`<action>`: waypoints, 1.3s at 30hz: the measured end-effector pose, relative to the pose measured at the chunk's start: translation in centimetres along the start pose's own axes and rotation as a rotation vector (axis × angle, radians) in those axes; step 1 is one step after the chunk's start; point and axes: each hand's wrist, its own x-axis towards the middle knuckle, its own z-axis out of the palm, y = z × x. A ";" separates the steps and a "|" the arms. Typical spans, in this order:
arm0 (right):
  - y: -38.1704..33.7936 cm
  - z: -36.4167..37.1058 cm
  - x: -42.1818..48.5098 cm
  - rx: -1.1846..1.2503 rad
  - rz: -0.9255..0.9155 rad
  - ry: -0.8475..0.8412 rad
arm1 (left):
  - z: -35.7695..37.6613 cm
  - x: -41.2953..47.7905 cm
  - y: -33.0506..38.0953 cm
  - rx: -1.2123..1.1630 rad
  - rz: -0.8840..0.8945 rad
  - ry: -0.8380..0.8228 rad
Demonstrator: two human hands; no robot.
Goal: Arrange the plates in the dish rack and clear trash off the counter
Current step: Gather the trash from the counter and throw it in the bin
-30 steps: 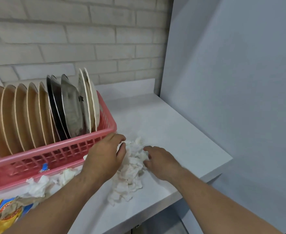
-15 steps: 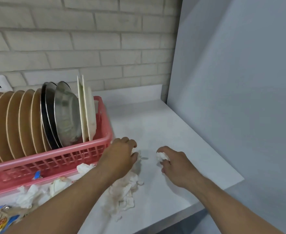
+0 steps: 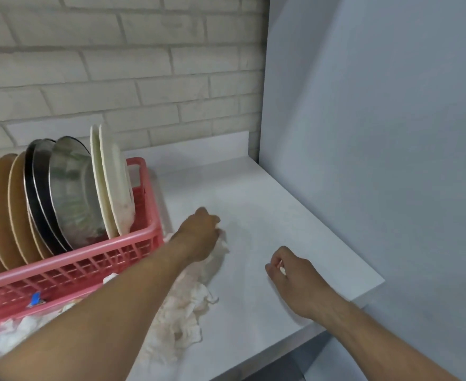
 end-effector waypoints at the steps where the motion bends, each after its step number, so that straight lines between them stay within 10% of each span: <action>1: 0.0 0.2 0.2 0.009 0.003 -0.003 | -0.9 -0.2 0.2 -0.062 0.022 0.050; 15: -7.0 5.9 5.1 -0.190 -0.173 -0.172 | -5.9 -4.9 -2.2 -0.226 0.085 0.285; 26: -7.6 2.1 4.5 -0.006 -0.254 0.049 | -6.4 -6.7 -3.8 -0.305 0.058 0.382; 31: -8.1 -0.4 3.2 0.335 -0.096 0.106 | -6.0 -6.9 -3.8 -0.275 0.037 0.288; 39: -6.2 -0.9 1.5 0.215 -0.047 0.259 | -1.8 -6.0 -1.9 0.292 0.058 -0.017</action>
